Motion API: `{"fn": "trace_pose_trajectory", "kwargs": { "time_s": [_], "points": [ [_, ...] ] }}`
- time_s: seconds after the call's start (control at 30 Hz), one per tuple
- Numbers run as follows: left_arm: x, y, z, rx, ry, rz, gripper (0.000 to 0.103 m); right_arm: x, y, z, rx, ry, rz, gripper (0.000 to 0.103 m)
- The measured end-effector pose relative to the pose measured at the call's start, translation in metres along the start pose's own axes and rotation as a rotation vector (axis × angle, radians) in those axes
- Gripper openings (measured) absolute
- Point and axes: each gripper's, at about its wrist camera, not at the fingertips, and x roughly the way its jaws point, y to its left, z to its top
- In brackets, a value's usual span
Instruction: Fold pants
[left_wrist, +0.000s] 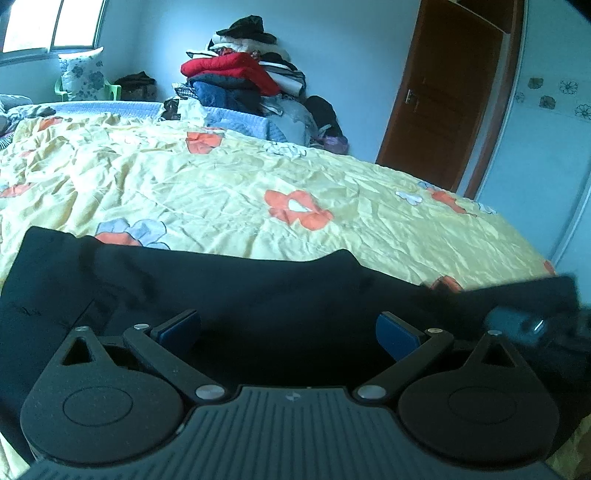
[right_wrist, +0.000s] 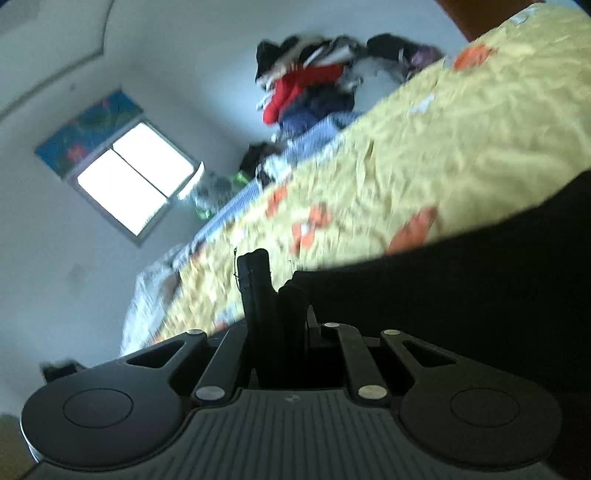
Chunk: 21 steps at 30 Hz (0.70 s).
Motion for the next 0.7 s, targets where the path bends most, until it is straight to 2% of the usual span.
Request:
{"fn": "trace_pose_trajectory", "kwargs": {
  "time_s": [0.07, 0.13, 0.2, 0.23, 0.3, 0.33, 0.37, 0.43, 0.5, 0.6, 0.7],
  "points": [
    [-0.001, -0.001, -0.001, 0.005, -0.005, 0.004, 0.102, 0.009, 0.008, -0.01, -0.035, 0.033, -0.024, 0.012],
    [0.0, -0.002, -0.001, 0.01, -0.008, 0.004, 0.102, 0.019, 0.017, -0.017, -0.125, 0.09, -0.089, 0.012],
    [0.001, -0.003, -0.001, 0.015, -0.009, 0.005, 0.102, 0.03, 0.027, -0.026, -0.223, 0.146, -0.173, 0.018],
    [0.002, -0.004, 0.0, 0.017, -0.009, 0.008, 0.102, 0.034, 0.034, -0.031, -0.257, 0.153, -0.184, 0.021],
    [0.003, -0.005, 0.001, 0.019, -0.009, 0.015, 0.102, 0.033, 0.04, -0.036, -0.324, 0.166, -0.17, 0.038],
    [0.003, -0.006, 0.002, 0.019, -0.009, 0.017, 0.102, 0.029, 0.042, -0.037, -0.345, 0.178, -0.142, 0.058],
    [0.002, -0.007, 0.003, 0.02, -0.011, 0.018, 0.102, 0.021, 0.047, -0.037, -0.365, 0.182, -0.104, 0.07],
    [0.0, -0.009, 0.005, 0.023, -0.018, 0.018, 0.102, 0.001, 0.054, -0.035, -0.417, 0.158, -0.053, 0.071],
    [-0.001, -0.012, 0.008, 0.022, -0.024, 0.018, 0.102, -0.024, 0.054, -0.027, -0.446, 0.108, -0.085, 0.071],
    [0.003, -0.022, 0.013, 0.028, -0.013, -0.002, 0.102, -0.054, 0.032, -0.006, -0.418, 0.015, -0.213, 0.072],
    [0.006, -0.04, 0.013, 0.067, 0.009, -0.047, 0.102, -0.072, 0.002, 0.009, -0.336, -0.016, -0.354, 0.074]
  ]
}}
